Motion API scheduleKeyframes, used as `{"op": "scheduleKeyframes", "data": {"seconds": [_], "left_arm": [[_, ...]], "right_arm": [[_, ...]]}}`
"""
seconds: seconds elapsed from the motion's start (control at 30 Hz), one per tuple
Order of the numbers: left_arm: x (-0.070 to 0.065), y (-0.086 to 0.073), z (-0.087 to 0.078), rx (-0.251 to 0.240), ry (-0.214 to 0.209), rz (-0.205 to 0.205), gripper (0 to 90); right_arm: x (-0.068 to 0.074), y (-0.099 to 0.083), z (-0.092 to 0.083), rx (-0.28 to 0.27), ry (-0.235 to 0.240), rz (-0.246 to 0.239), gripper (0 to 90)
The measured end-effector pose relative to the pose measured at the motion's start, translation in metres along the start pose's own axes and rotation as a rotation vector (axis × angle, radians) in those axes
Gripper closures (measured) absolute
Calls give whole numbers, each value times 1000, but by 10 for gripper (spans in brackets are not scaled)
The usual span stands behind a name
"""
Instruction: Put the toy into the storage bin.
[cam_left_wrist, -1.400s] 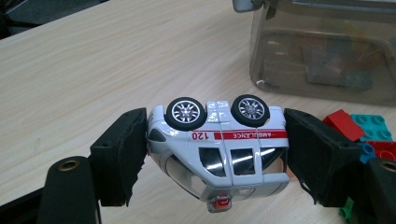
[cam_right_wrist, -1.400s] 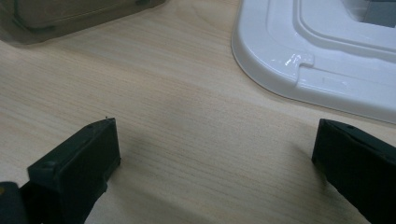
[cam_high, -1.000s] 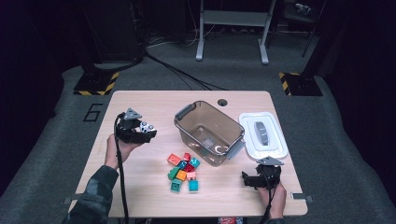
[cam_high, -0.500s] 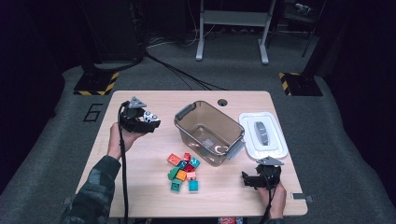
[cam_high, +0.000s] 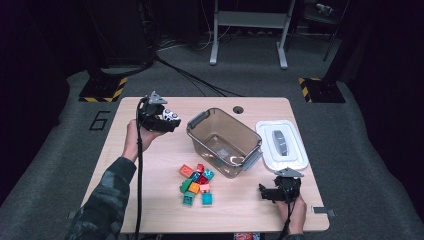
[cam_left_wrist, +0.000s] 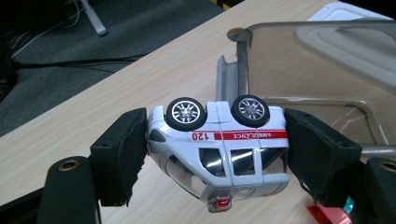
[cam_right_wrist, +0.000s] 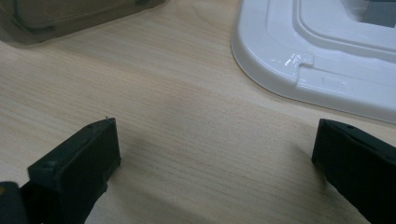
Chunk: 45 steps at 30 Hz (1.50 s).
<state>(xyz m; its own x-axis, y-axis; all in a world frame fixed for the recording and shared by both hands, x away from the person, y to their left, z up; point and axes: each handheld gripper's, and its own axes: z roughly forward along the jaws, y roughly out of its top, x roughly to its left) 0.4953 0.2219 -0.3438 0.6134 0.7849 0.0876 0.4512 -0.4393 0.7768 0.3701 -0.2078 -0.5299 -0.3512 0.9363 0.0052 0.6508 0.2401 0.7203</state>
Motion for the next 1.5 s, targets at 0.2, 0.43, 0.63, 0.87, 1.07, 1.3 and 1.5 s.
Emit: {"op": "scheduleKeyframes", "data": {"seconds": [0.2, 0.43, 0.63, 0.87, 1.07, 1.3, 1.5], "left_arm": [[-9, 14, 10, 1, -19, 17, 249], [-22, 21, 25, 6, -50, 31, 249], [-34, 24, 38, 21, -72, 52, 248], [-47, 16, 55, 44, -97, 51, 248], [-52, 12, 64, 53, -105, 48, 248], [-58, 6, 71, 67, -107, 59, 248], [-57, 5, 70, 67, -107, 60, 248]], "right_arm": [[0, 0, 0, 0, 0, 0, 3], [0, 0, 0, 0, 0, 0, 3], [0, 0, 0, 0, 0, 0, 3], [0, 0, 0, 0, -1, 0, 3], [0, 0, 0, 0, -1, 0, 4], [0, 0, 0, 0, -1, 0, 3], [0, 0, 0, 1, -1, 2, 4]]}}
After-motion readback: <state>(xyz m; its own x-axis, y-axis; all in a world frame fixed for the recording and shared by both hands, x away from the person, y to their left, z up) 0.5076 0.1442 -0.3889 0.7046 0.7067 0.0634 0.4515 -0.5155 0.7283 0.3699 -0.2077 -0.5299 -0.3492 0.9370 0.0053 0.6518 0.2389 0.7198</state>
